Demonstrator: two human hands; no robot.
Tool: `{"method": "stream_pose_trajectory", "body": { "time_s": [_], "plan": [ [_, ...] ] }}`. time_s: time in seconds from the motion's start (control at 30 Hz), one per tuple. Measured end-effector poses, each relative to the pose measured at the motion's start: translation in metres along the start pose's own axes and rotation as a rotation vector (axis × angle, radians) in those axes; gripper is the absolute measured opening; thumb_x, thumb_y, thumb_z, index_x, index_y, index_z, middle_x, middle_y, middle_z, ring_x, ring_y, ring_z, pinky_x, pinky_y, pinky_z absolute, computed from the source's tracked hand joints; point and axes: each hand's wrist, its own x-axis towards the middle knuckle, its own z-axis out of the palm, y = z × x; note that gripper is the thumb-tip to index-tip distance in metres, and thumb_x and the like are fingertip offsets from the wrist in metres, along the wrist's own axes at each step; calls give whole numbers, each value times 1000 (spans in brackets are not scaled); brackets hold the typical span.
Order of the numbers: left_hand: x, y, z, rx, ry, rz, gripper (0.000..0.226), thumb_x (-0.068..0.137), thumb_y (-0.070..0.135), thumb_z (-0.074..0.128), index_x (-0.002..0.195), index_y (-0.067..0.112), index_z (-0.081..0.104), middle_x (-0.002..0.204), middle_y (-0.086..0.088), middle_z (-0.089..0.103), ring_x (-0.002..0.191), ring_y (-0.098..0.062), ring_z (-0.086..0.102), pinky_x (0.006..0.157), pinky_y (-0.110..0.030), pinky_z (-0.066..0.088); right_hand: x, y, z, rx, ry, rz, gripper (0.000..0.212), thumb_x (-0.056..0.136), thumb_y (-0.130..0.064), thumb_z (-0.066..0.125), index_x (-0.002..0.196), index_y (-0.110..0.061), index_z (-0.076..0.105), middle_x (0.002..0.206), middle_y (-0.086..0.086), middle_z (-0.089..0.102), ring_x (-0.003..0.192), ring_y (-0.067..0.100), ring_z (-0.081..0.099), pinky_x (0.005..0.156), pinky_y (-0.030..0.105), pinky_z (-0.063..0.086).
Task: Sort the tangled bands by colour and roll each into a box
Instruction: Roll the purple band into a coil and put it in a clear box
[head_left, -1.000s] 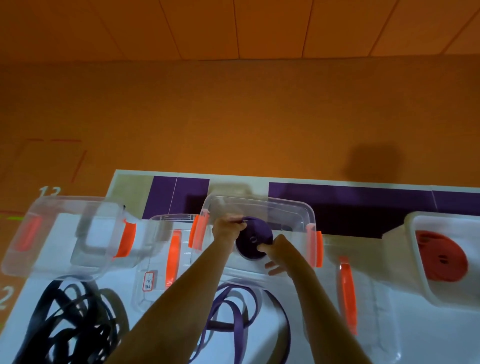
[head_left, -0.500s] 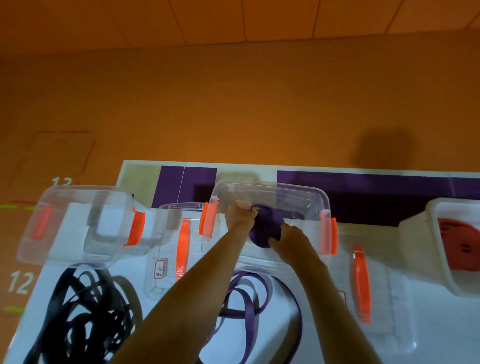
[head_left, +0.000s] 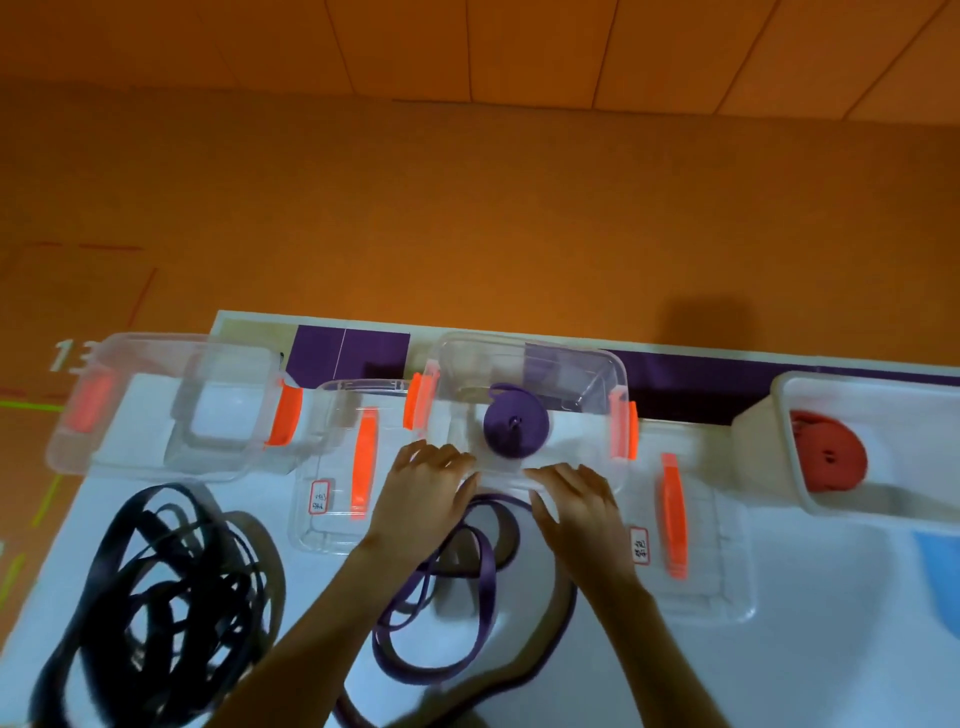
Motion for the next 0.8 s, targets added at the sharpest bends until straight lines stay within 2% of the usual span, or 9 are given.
{"method": "stream_pose_trajectory", "body": {
  "time_s": [0.1, 0.17, 0.23, 0.33, 0.5, 0.6, 0.7, 0.77, 0.8],
  "plan": [
    [-5, -1, 5, 41, 9, 42, 14, 99, 24, 69, 108, 19, 78, 104, -2, 79, 96, -29, 73, 100, -42, 51, -2, 3, 0, -51, 11, 7, 31, 85, -1, 78, 114, -11, 78, 108, 6, 76, 94, 29, 73, 98, 39, 47],
    [-8, 0, 7, 64, -7, 45, 20, 104, 26, 60, 114, 21, 75, 111, 0, 77, 102, -28, 71, 104, -40, 47, -3, 4, -1, -80, -20, 49, 31, 85, -3, 77, 114, -16, 77, 107, 3, 76, 93, 28, 72, 96, 35, 41],
    [-13, 2, 10, 81, -15, 41, 27, 107, 28, 48, 122, 24, 71, 120, 3, 74, 111, -24, 68, 108, -37, 43, -6, 2, -4, -97, -69, 77, 33, 87, -6, 76, 117, -19, 76, 109, 1, 75, 98, 27, 71, 98, 36, 44],
    [-18, 4, 12, 85, -5, 46, 30, 107, 25, 46, 128, 26, 67, 126, 4, 70, 117, -21, 65, 110, -32, 40, -12, -4, -6, -94, -88, 98, 33, 90, -8, 74, 120, -20, 75, 114, 1, 74, 103, 27, 70, 101, 42, 51],
    [-44, 2, 1, -49, 6, 29, 34, 101, 12, 58, 132, 17, 70, 137, -4, 66, 128, -27, 60, 109, -37, 43, -31, -20, -7, -78, 90, 133, 43, 85, 0, 80, 125, -13, 74, 127, 10, 73, 118, 34, 69, 105, 47, 51],
    [-78, -8, -1, -157, 98, -4, 29, 93, 2, 68, 118, 13, 76, 123, -7, 73, 112, -31, 68, 94, -44, 56, -54, -28, 1, -95, 202, 159, 40, 87, 1, 76, 124, -13, 74, 128, 9, 72, 119, 30, 66, 103, 43, 52],
    [-116, -21, 13, -201, 84, -112, 20, 99, 12, 65, 116, 18, 75, 115, -2, 74, 101, -25, 69, 87, -36, 59, -82, -41, 17, -51, 137, 170, 31, 89, 5, 71, 117, -8, 75, 115, 10, 74, 104, 33, 71, 94, 45, 59],
    [-137, -30, 27, -203, -2, -201, 25, 105, 22, 58, 128, 22, 69, 124, 0, 71, 109, -21, 66, 92, -33, 56, -98, -52, 29, -9, 28, 210, 23, 94, 3, 68, 113, -7, 76, 110, 10, 76, 97, 31, 74, 90, 39, 59],
    [-147, -34, 35, -192, -62, -244, 31, 107, 28, 56, 137, 26, 63, 131, 2, 67, 116, -20, 63, 96, -33, 54, -103, -58, 36, 21, -71, 258, 20, 100, -3, 63, 116, -7, 74, 113, 10, 75, 100, 29, 73, 93, 34, 57]
  ]
}}
